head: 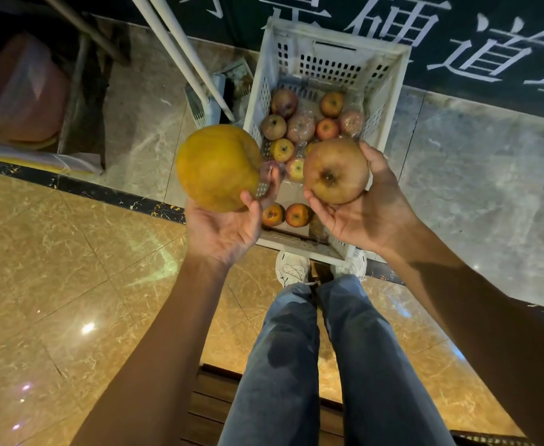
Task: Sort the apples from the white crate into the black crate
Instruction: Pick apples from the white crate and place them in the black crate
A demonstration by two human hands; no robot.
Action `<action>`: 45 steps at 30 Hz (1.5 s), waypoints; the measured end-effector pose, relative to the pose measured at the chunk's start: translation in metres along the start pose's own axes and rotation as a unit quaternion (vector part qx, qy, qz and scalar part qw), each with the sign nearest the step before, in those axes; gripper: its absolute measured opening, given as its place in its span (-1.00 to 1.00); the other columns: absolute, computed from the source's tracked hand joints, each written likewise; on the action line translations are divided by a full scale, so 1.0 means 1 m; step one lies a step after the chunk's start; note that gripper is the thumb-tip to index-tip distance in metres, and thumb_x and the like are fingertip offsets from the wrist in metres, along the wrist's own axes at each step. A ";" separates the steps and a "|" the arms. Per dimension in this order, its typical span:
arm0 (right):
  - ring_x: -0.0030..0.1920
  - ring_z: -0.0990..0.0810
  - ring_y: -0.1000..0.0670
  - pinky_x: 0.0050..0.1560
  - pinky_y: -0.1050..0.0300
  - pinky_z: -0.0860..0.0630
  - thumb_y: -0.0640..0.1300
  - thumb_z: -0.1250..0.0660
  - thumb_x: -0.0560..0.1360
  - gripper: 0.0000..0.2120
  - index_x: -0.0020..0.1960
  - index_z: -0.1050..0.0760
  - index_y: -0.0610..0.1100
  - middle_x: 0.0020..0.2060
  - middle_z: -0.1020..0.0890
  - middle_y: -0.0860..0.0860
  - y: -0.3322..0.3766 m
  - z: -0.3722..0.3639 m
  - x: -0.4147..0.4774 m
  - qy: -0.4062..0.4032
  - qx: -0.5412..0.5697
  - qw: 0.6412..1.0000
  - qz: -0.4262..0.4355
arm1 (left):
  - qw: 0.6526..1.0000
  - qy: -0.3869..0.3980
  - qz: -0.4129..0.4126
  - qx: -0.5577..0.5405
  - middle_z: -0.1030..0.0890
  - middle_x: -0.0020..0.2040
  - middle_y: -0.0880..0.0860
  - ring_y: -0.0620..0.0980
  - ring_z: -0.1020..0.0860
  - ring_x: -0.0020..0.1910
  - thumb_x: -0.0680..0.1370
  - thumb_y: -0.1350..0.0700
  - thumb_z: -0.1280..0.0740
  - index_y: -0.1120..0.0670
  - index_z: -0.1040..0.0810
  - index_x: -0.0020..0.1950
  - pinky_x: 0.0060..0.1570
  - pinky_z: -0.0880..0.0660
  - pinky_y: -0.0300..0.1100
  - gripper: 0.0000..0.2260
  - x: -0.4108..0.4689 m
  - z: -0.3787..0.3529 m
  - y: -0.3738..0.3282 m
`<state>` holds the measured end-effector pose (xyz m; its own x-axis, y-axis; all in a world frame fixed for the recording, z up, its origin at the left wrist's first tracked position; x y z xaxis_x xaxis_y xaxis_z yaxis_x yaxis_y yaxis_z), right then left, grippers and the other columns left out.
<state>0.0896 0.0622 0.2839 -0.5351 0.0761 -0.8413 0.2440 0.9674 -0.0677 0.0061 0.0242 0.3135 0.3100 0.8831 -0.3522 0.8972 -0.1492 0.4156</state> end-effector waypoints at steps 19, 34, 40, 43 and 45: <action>0.00 -0.53 0.30 -0.11 0.36 -0.52 -0.24 -0.62 0.16 -0.31 0.16 -0.34 -0.04 0.05 -0.49 0.15 0.051 -0.041 -0.048 -0.042 -0.485 0.758 0.434 | 0.943 -0.269 -0.145 0.131 -0.59 0.06 0.16 -0.12 -0.51 -0.08 0.30 -0.30 -0.30 0.10 -0.44 0.28 -0.43 -0.56 -0.21 -0.32 -0.031 0.048 -0.040; -0.15 -0.68 -0.10 -0.18 0.10 -0.64 0.19 -0.28 0.29 -0.44 0.21 -0.44 -0.07 0.04 -0.62 -0.13 0.005 -0.016 -0.006 -0.005 -0.216 0.971 0.100 | 0.927 -0.297 -0.110 0.201 -0.61 -0.05 0.11 -0.10 -0.55 -0.43 0.42 -0.35 -0.09 0.11 -0.48 0.21 -0.43 -0.56 -0.24 -0.37 -0.033 0.046 -0.038; -0.49 -0.50 0.07 -0.51 0.33 -0.44 0.45 -0.09 0.24 -0.22 0.01 -0.55 -0.21 -0.26 -0.61 -0.09 -0.022 -0.019 -0.004 0.075 -0.129 0.988 -0.034 | 0.920 -0.311 -0.103 0.215 -0.61 -0.03 0.13 -0.08 -0.56 -0.43 0.42 -0.33 -0.09 0.13 -0.47 0.21 -0.44 -0.56 -0.24 -0.37 -0.037 0.045 -0.040; -0.53 -0.45 0.09 -0.53 0.35 -0.39 0.50 -0.02 0.32 -0.21 0.01 -0.53 -0.19 -0.29 -0.60 -0.07 -0.023 -0.018 0.000 0.081 -0.105 0.990 -0.039 | 0.909 -0.330 -0.101 0.234 -0.60 -0.02 0.14 -0.06 -0.56 -0.42 0.38 -0.29 -0.14 0.14 -0.47 0.25 -0.43 -0.57 -0.23 -0.36 -0.040 0.040 -0.040; -0.53 -0.48 0.09 -0.54 0.35 -0.41 0.51 -0.02 0.34 -0.20 0.00 -0.53 -0.20 -0.28 -0.62 -0.07 -0.024 -0.020 -0.001 0.075 -0.079 0.993 -0.043 | 0.896 -0.352 -0.099 0.252 -0.59 0.00 0.14 -0.04 -0.57 -0.40 0.40 -0.26 -0.13 0.14 -0.43 0.33 -0.41 -0.58 -0.22 -0.35 -0.044 0.035 -0.040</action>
<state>0.0683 0.0438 0.2971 -0.6658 0.0150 -0.7459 0.0681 0.9968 -0.0407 -0.0328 -0.0247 0.2828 0.0909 0.4409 -0.8930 0.9296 -0.3591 -0.0827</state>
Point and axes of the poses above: each hand's wrist, its own x-axis towards the middle knuckle, its own z-axis out of the back of the hand, y = z × x, the point moved 10 cm from there along x, towards the middle knuckle
